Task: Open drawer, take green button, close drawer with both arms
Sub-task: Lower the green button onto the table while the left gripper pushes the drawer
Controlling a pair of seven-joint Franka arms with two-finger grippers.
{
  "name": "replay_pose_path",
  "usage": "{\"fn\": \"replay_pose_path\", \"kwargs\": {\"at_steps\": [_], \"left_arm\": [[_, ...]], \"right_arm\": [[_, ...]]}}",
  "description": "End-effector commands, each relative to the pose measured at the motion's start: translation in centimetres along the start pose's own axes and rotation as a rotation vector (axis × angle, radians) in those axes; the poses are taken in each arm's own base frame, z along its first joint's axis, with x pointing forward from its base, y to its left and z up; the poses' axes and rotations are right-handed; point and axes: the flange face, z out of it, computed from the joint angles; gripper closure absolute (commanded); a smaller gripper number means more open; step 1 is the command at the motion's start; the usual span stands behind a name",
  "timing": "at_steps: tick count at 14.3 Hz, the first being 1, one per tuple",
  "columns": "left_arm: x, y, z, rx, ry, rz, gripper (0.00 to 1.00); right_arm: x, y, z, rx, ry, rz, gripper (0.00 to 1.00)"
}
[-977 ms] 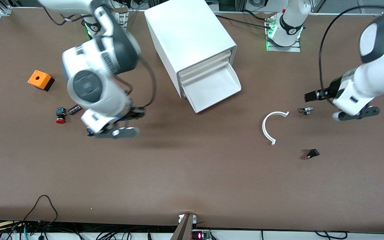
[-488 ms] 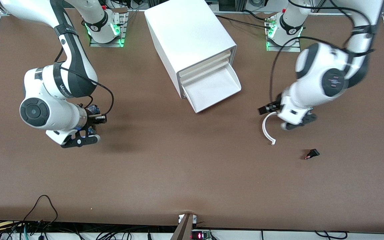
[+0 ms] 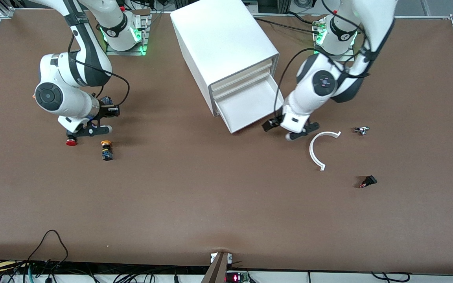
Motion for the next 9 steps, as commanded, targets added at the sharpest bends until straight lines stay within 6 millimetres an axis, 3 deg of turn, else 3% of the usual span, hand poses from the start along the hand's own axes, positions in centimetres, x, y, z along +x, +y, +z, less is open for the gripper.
{"fn": "replay_pose_path", "kwargs": {"at_steps": [1,5,9], "left_arm": [[-0.8,0.4,2.2,0.029,0.035,-0.022,0.00],[-2.7,0.7,4.4,0.089,0.077,-0.052,0.00],[-8.1,2.8,5.7,0.106,0.063,-0.058,0.00]], "right_arm": [[-2.4,2.5,2.9,0.025,-0.011,0.020,1.00],[-4.4,6.2,7.9,0.031,0.039,0.004,1.00],[-4.3,6.7,10.6,0.016,0.065,0.013,1.00]]}}
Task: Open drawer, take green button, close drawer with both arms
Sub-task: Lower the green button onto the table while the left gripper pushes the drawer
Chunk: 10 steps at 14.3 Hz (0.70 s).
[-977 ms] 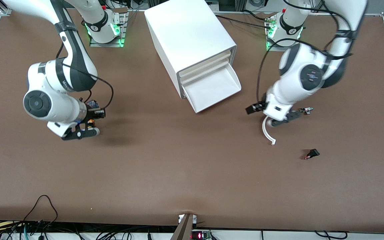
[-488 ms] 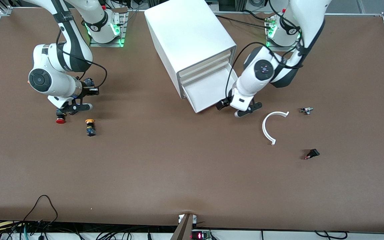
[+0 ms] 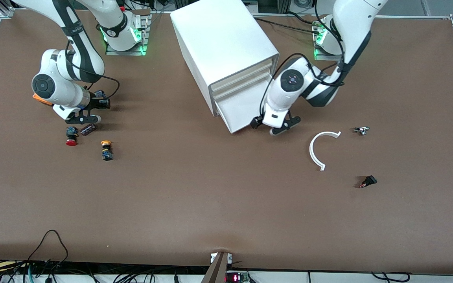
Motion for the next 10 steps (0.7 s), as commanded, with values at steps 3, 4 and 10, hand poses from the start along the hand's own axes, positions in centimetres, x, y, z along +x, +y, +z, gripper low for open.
{"fn": "replay_pose_path", "kwargs": {"at_steps": [3,4,10], "left_arm": [[-6.7,2.0,0.9,0.017,0.001,0.006,0.00],[-7.9,2.3,1.0,0.018,-0.001,0.007,0.00],[-12.6,3.0,1.9,0.031,-0.013,0.028,0.00]], "right_arm": [[0.1,0.0,0.2,0.005,0.025,-0.001,0.00],[0.3,0.0,-0.6,0.007,0.040,0.005,0.00],[5.9,-2.0,-13.2,-0.031,0.269,-0.123,0.00]]}}
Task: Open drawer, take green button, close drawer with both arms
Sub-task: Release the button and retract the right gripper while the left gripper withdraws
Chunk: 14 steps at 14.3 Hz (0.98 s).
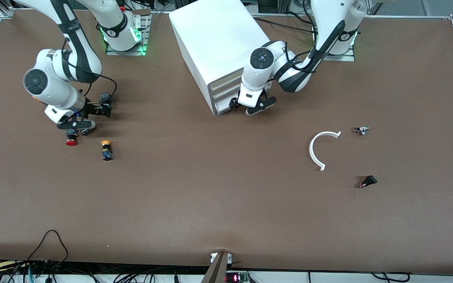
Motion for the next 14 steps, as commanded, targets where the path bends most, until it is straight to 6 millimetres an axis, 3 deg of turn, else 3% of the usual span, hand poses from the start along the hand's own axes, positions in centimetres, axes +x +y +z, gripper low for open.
{"fn": "replay_pose_path", "kwargs": {"at_steps": [1,4,6,9,11,14], "left_arm": [[-3.8,0.5,1.2,0.014,-0.002,0.011,0.00],[-2.9,0.6,0.9,0.008,0.000,0.012,0.00],[-1.3,0.4,0.8,0.006,0.005,0.036,0.00],[3.9,-0.6,0.0,-0.007,0.013,0.082,0.00],[7.2,-1.2,-0.8,-0.005,0.017,0.096,0.00],[13.1,-2.2,-3.2,0.024,0.019,0.143,0.00]], "right_arm": [[4.4,-1.2,-7.1,-0.010,0.067,-0.105,0.00],[7.6,-1.3,-15.3,-0.010,0.069,-0.164,0.00],[8.7,-2.3,-20.6,-0.007,0.066,-0.197,0.00],[9.2,-3.0,-28.0,-0.001,0.080,-0.274,0.00],[9.2,-2.6,-31.4,-0.002,0.104,-0.332,0.00],[8.9,-2.2,-34.1,0.005,0.093,-0.334,0.00]]}}
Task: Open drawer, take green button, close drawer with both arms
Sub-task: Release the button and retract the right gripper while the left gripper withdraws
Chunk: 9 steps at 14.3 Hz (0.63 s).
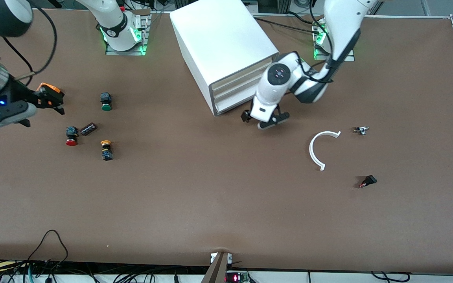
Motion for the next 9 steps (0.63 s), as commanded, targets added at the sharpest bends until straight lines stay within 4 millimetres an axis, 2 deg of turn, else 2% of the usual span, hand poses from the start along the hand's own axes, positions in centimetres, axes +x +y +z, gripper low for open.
{"fn": "replay_pose_path", "kwargs": {"at_steps": [1,2,4,6,9], "left_arm": [[5.3,-0.9,-2.9,0.025,0.009,0.065,0.00],[7.2,-1.9,-3.7,0.041,0.004,0.091,0.00],[11.9,-4.8,-6.3,0.042,0.017,0.148,0.00],[15.7,-8.1,-8.1,0.053,0.014,0.205,0.00],[18.1,-11.6,-11.3,0.086,0.004,0.267,0.00]], "right_arm": [[0.1,1.3,-1.8,0.031,-0.022,-0.004,0.00],[-0.1,1.7,-2.5,0.034,-0.024,-0.002,0.00],[-0.2,1.5,-2.6,0.037,-0.028,-0.008,0.00],[-0.1,1.7,-2.5,0.034,-0.024,-0.005,0.00],[-0.2,1.8,-2.4,0.033,-0.030,-0.002,0.00]]}}
